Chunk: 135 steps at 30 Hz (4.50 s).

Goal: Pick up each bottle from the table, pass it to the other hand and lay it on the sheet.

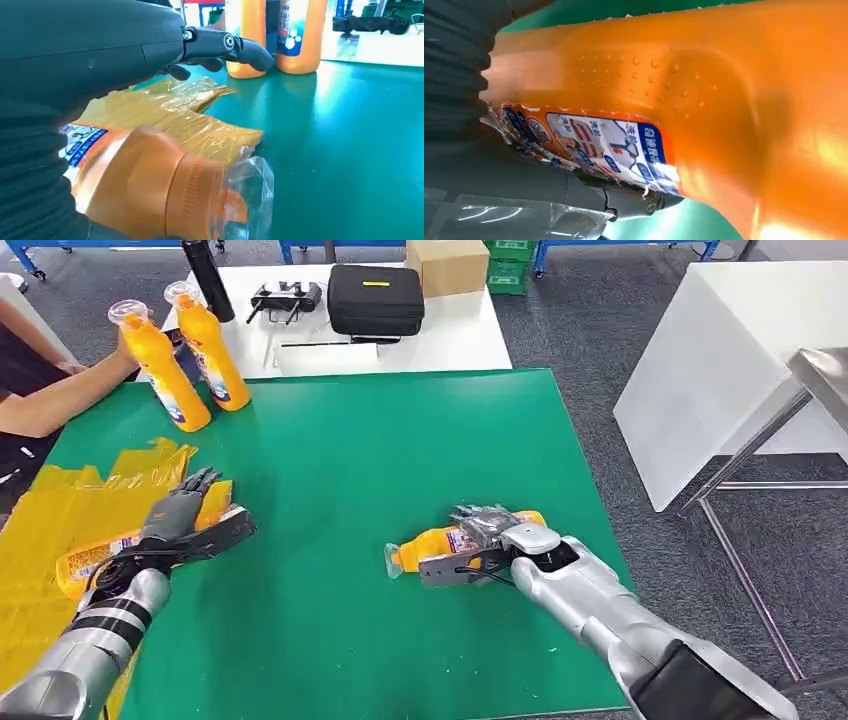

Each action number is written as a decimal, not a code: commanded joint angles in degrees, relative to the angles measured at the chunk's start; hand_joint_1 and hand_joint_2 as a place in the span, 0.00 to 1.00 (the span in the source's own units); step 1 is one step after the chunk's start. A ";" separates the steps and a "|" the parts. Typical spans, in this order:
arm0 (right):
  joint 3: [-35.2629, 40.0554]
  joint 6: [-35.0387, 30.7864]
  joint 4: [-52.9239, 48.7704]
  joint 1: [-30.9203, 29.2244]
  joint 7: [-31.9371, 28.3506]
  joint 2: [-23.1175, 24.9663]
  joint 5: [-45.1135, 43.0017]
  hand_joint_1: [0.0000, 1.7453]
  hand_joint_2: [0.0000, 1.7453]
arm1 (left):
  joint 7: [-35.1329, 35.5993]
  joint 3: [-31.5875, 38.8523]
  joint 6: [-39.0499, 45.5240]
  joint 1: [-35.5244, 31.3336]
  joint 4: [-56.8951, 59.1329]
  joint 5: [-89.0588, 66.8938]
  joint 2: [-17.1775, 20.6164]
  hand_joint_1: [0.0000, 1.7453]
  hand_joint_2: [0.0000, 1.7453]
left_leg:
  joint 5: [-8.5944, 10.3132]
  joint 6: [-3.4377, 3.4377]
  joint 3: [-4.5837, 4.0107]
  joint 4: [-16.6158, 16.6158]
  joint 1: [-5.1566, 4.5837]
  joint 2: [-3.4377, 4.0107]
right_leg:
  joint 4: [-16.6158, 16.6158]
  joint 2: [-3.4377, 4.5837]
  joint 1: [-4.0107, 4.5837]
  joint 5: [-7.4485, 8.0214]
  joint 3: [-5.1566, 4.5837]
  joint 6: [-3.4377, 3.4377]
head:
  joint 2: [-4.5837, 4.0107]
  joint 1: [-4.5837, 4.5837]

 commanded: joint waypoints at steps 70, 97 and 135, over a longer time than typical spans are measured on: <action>-23.99 -13.96 -43.29 31.85 -12.14 5.03 -32.65 1.00 1.00 | -16.33 5.03 -36.61 42.04 -55.11 73.51 -13.39 0.00 1.00 | -0.73 -0.03 -0.07 0.03 0.02 0.46 | -0.07 0.52 0.01 -0.37 -0.09 0.06 | 0.00 -0.02; -17.05 -13.57 -33.35 24.91 -9.73 9.08 -33.64 1.00 1.00 | -16.81 1.54 -35.63 39.12 -52.51 69.01 -12.06 0.00 1.00 | -0.69 -0.03 0.00 -0.02 0.02 0.33 | -0.14 0.37 0.02 -0.37 0.03 0.03 | 0.00 -0.02; 11.29 -8.85 -22.87 13.74 -4.92 15.08 -32.38 1.00 1.00 | -19.28 0.75 -38.18 34.62 -43.23 65.99 -10.26 1.00 1.00 | -0.64 -0.06 -0.06 -0.03 0.03 0.22 | -0.12 0.25 0.03 -0.41 -0.04 -0.01 | 0.00 0.00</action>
